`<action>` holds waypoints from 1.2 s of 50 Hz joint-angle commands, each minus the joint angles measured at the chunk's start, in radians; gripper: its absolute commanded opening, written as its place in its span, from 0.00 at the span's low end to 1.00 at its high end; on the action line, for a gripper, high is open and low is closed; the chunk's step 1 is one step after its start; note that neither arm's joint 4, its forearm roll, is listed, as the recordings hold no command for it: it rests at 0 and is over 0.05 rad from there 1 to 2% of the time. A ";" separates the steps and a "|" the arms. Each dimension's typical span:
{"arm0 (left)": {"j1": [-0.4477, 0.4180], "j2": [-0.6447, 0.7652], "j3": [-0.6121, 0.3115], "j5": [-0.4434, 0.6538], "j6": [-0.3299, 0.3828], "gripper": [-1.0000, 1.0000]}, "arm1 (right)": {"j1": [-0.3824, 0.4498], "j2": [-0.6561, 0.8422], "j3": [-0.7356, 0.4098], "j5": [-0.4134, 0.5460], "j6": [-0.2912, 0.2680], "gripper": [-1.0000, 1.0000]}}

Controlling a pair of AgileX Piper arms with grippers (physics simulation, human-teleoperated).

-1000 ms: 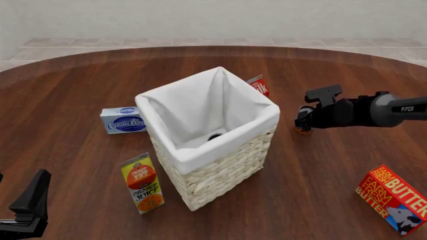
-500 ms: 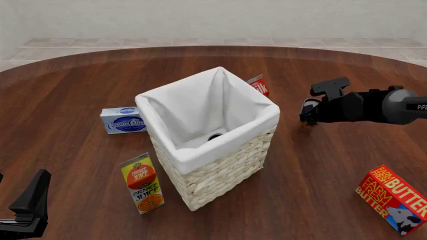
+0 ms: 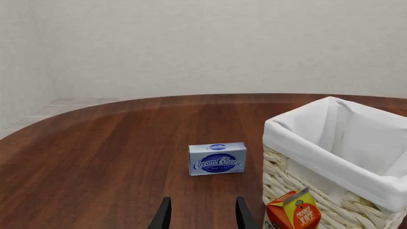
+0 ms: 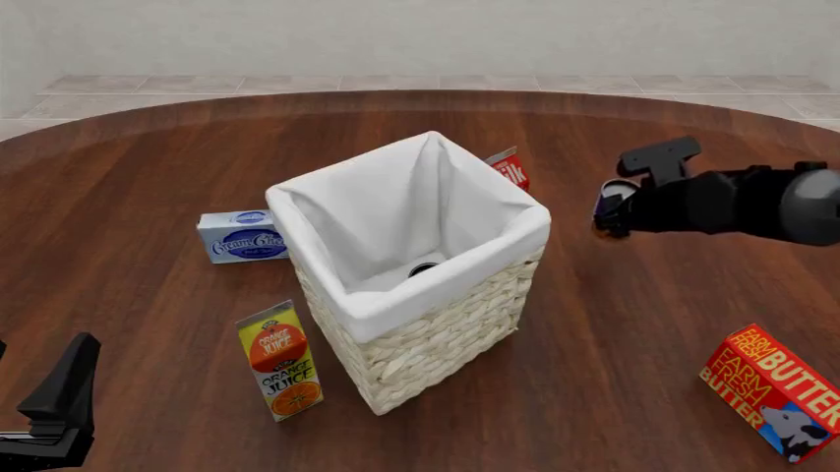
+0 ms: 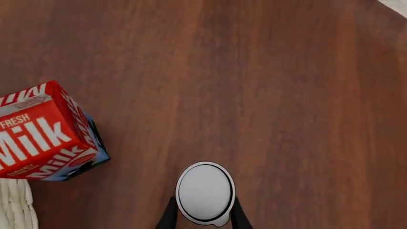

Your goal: Pick up the alphabet soup and the tomato sauce, and put them in the basket.

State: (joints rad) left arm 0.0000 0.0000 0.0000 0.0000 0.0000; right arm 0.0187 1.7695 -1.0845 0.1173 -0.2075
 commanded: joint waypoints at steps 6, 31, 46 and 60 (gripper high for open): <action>0.000 0.000 0.000 0.000 0.000 1.00 | 0.012 -0.101 0.040 0.012 0.026 0.00; 0.000 0.000 0.000 0.000 0.000 1.00 | 0.028 -0.216 0.100 0.032 0.042 0.00; 0.000 0.000 0.000 0.000 0.000 1.00 | 0.047 -0.294 0.130 0.056 0.041 0.00; 0.000 0.000 0.000 0.000 0.000 1.00 | 0.061 -0.364 0.152 0.083 0.047 0.00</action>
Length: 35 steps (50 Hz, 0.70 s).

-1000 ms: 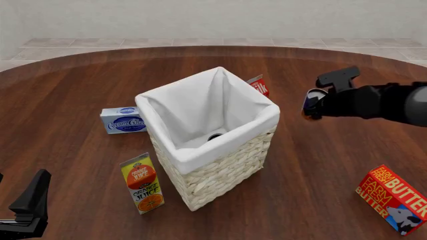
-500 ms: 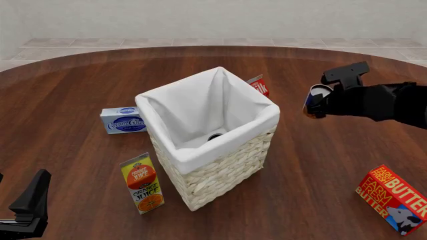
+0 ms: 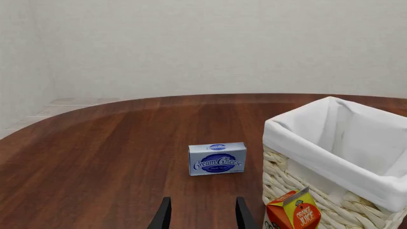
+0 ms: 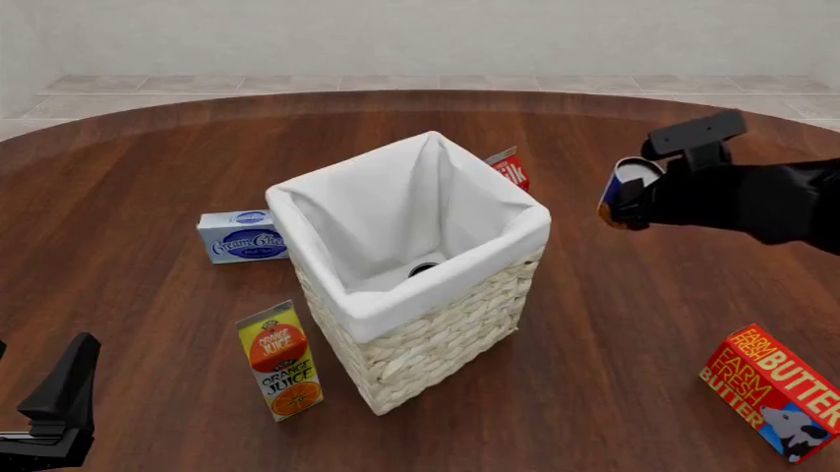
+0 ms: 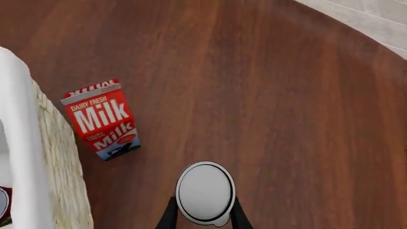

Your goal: Pick up the alphabet soup and the tomato sauce, and put them in the basket.

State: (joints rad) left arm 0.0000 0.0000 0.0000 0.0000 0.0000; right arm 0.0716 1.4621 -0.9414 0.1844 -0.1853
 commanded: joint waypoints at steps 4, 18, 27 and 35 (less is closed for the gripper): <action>0.000 0.000 0.000 0.000 0.000 1.00 | 0.009 -0.076 0.007 0.028 0.025 0.00; 0.000 0.000 0.000 0.000 0.000 1.00 | 0.014 -0.140 0.005 0.071 0.020 0.00; 0.000 0.000 0.000 0.000 0.000 1.00 | 0.027 -0.173 -0.012 0.100 0.025 0.00; 0.000 0.000 0.000 0.000 0.000 1.00 | 0.035 -0.198 -0.016 0.118 0.025 0.00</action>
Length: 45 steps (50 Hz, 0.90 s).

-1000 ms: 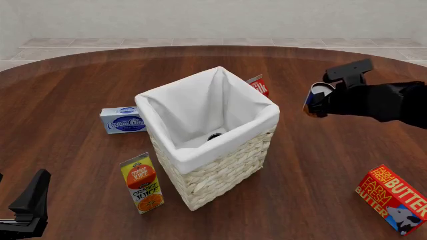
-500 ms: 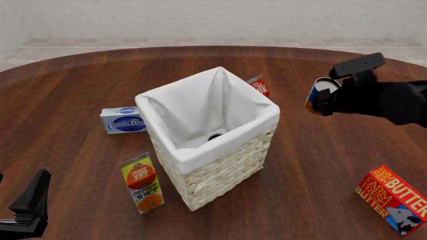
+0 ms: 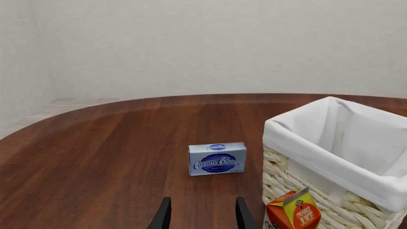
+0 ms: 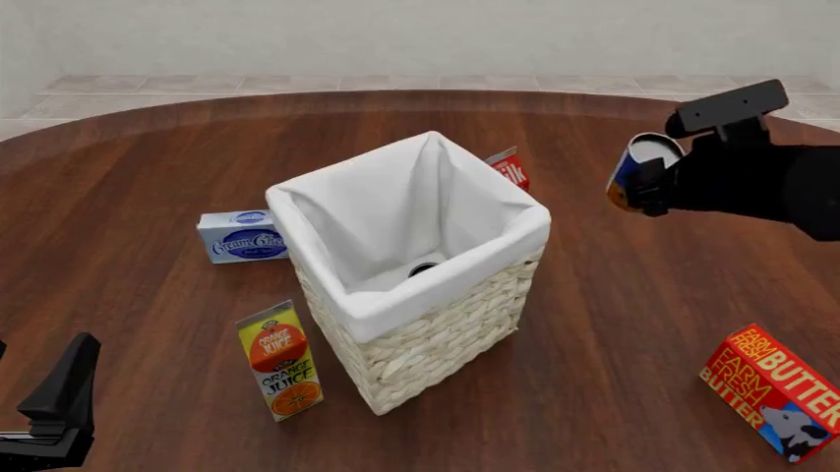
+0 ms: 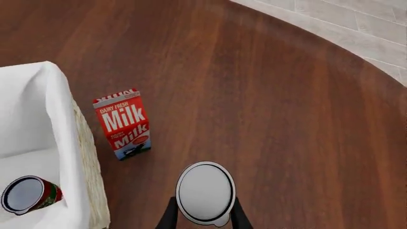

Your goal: Pick up the alphabet soup and the tomato sauce, and put them in the basket.

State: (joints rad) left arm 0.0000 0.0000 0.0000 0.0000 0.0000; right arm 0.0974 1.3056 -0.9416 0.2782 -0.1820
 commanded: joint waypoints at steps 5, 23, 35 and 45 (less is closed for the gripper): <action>0.000 0.000 0.000 0.000 0.000 1.00 | 0.012 -0.060 -0.016 0.036 0.023 0.00; 0.000 0.000 0.000 0.000 0.000 1.00 | 0.038 -0.166 -0.041 0.107 0.008 0.00; 0.000 0.000 0.000 0.000 0.000 1.00 | 0.061 -0.191 -0.065 0.140 0.003 0.00; 0.000 0.000 0.000 0.000 0.000 1.00 | 0.099 -0.212 -0.094 0.174 0.004 0.00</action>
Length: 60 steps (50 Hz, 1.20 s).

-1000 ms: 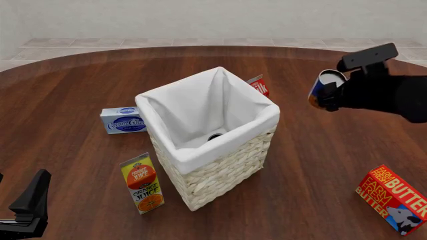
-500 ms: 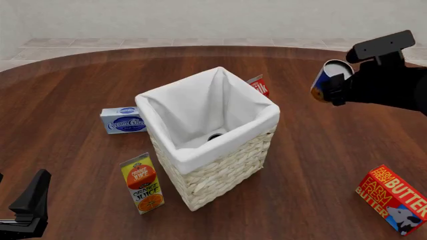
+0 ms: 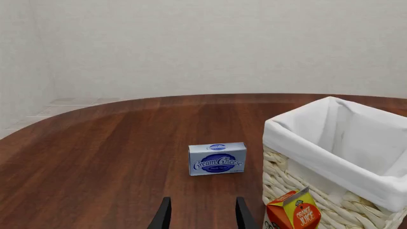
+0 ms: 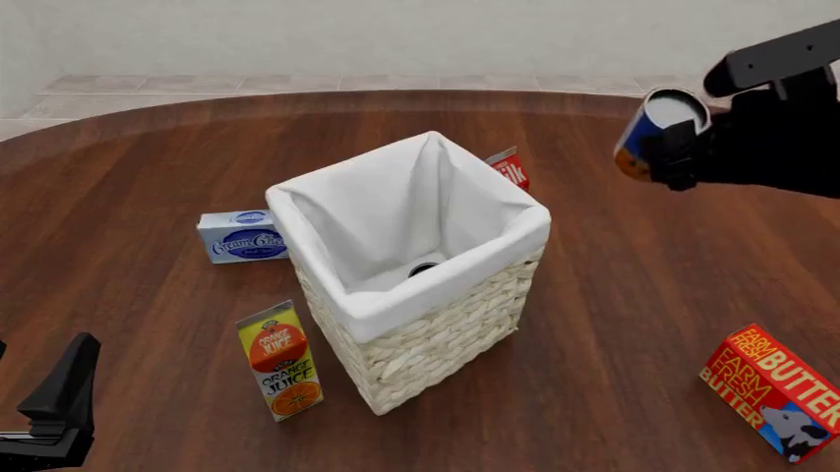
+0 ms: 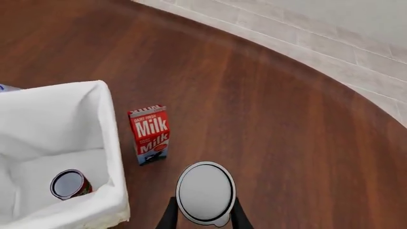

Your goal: Pick up the alphabet soup and the tomato sauce, and put them in the basket.

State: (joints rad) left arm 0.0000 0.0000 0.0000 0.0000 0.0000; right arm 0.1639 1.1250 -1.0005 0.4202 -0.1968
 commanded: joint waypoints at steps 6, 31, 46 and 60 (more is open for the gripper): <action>0.000 0.000 0.000 0.000 0.000 1.00 | 0.053 -0.039 -0.061 0.053 0.020 0.00; 0.000 0.000 0.000 0.000 0.000 1.00 | 0.150 -0.061 -0.130 0.111 0.014 0.00; 0.000 0.000 0.000 0.000 0.000 1.00 | 0.213 -0.057 -0.142 0.124 0.018 0.00; 0.000 0.000 0.000 0.000 0.000 1.00 | 0.259 -0.031 -0.157 0.117 0.017 0.00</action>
State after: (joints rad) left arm 0.0000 0.0000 0.0000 0.0000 0.0000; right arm 0.3932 1.0846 -1.1374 0.5414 -0.2000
